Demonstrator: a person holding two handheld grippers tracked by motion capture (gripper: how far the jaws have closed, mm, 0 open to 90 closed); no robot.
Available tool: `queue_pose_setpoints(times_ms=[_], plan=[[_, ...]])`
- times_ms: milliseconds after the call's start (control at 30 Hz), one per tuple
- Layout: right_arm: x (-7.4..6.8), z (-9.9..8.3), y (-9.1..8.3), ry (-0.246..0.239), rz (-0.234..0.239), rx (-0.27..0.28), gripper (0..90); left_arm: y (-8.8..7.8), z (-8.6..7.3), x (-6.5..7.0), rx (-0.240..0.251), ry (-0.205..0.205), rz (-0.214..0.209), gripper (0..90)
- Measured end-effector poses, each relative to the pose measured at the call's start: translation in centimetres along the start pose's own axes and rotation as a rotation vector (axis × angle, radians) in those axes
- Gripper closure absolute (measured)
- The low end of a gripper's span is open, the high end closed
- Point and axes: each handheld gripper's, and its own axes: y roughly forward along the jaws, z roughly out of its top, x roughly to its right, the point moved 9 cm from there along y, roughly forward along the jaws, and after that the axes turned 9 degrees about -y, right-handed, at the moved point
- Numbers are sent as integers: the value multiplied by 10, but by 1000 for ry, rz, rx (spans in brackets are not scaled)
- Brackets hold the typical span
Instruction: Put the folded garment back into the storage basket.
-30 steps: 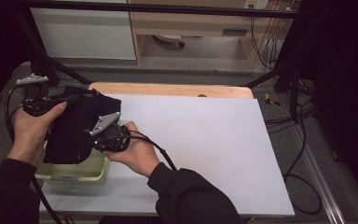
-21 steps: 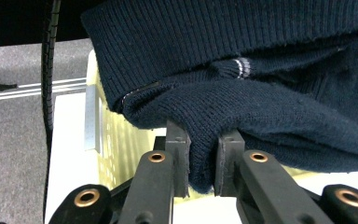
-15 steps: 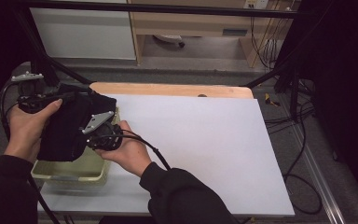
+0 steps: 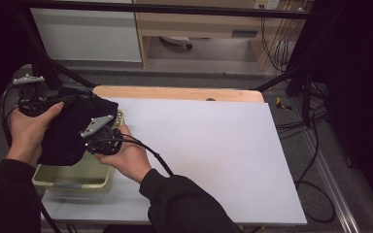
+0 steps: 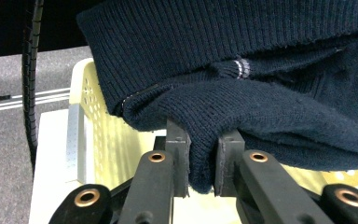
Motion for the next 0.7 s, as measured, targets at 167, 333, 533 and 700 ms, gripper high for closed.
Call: queue_pose_setpoints(times_ms=[167,333,533,700], plan=[[-1,-2,3,0,1,-4,795,4,-3,-2,-8,-3,1,582],[-3,-5,5,-6,1,-14,795,6,-7,-3,-16,-4,4,581],[-3,-6,6,1,10,-9,794,8,-11,-6,-26,-10,5,581],[-5,-7,7,0,14,-16,794,11,-16,-7,-37,-11,6,581]])
